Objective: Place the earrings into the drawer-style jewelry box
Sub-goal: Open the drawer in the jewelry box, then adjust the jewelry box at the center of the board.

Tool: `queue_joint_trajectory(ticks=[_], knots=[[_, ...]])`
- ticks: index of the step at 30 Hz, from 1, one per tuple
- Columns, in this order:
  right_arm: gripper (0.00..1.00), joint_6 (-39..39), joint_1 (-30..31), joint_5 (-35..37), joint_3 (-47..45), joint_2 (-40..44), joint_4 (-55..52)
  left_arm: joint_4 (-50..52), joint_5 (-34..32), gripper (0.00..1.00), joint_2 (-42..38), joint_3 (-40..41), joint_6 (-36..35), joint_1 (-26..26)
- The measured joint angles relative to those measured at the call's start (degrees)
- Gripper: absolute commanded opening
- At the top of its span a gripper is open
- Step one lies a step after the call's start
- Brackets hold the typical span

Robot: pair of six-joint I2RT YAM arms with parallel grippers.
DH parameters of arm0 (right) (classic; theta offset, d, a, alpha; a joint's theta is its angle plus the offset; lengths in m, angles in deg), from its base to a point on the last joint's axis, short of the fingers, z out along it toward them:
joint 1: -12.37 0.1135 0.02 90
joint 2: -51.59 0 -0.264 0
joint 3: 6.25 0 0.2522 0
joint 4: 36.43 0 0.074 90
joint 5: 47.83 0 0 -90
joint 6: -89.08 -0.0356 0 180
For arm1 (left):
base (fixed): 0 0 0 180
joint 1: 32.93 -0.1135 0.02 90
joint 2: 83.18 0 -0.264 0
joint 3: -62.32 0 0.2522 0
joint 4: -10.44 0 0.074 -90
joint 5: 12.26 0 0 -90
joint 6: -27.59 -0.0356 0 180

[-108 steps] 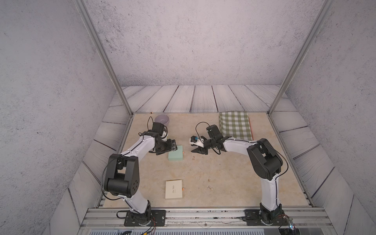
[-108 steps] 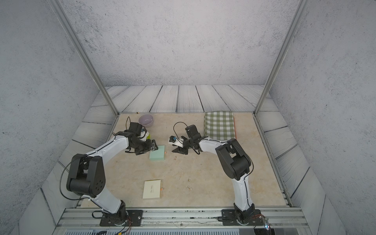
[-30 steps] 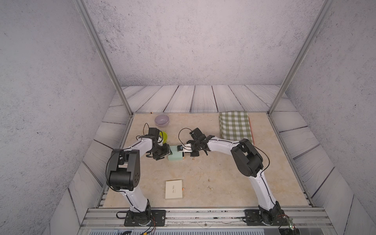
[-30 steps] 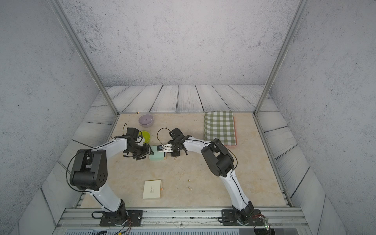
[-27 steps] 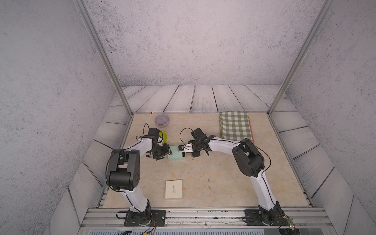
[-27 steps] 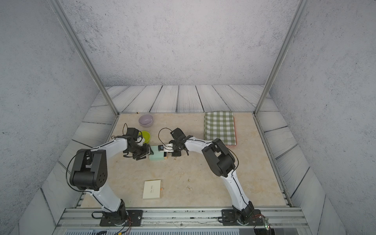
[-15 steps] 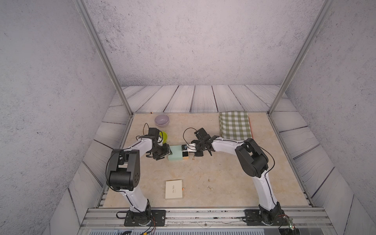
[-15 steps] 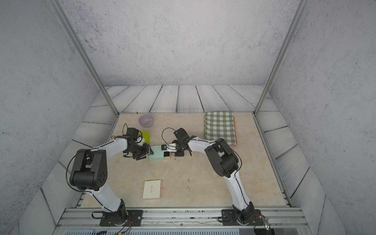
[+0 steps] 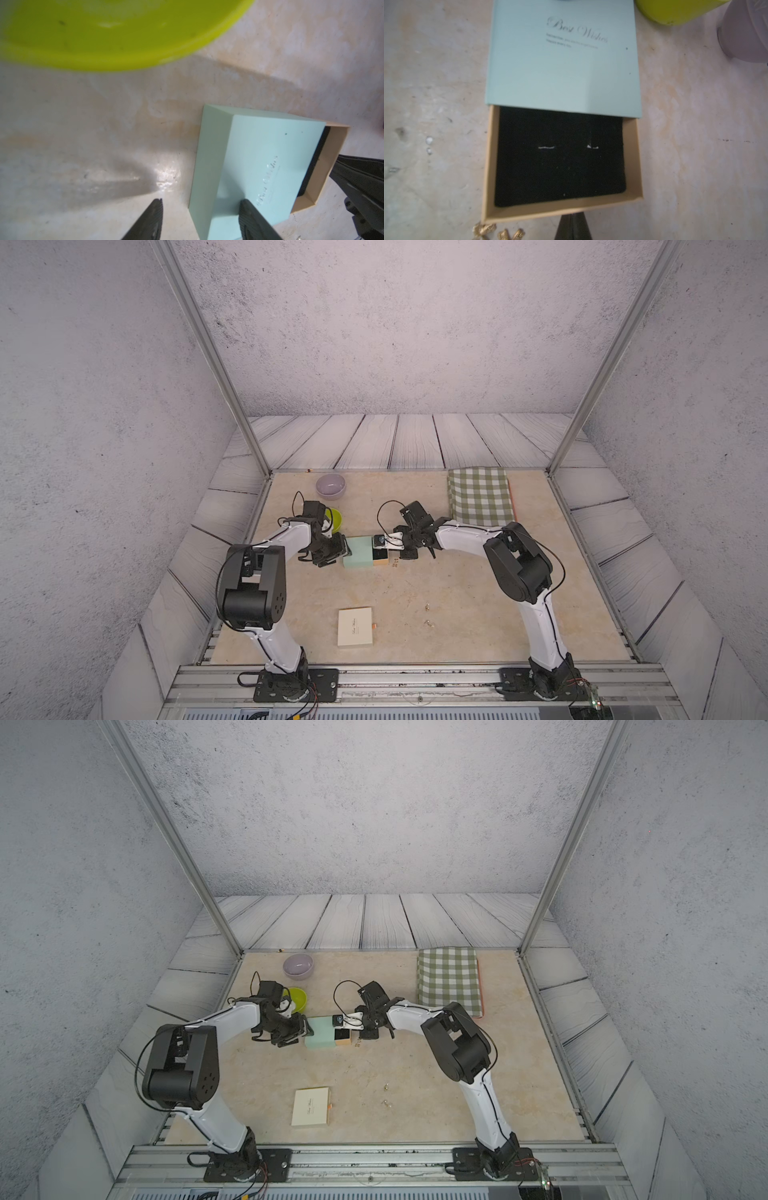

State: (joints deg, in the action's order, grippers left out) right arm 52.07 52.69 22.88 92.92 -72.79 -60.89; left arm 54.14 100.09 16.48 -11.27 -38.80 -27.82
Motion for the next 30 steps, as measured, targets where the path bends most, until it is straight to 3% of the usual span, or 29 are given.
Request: queue_joint_trajectory(ticks=[6, 16, 21, 30], knots=[[0.01, -0.7, 0.0, -0.1, 0.0, 0.0, 0.2, -0.1, 0.2, 0.61, 0.0, 0.0, 0.3, 0.0], [0.16, -1.1, 0.0, -0.2, -0.5, 0.2, 0.4, -0.2, -0.6, 0.65, 0.0, -0.5, 0.5, -0.2], [0.41, -1.1, 0.0, -0.2, -1.3, 1.2, 0.0, 0.0, -2.1, 0.73, -1.3, -0.5, 1.0, -0.2], [0.62, -3.7, -0.1, -1.4, -2.9, 8.7, -3.3, 0.7, -2.4, 0.75, -11.5, 1.0, 3.6, -0.2]])
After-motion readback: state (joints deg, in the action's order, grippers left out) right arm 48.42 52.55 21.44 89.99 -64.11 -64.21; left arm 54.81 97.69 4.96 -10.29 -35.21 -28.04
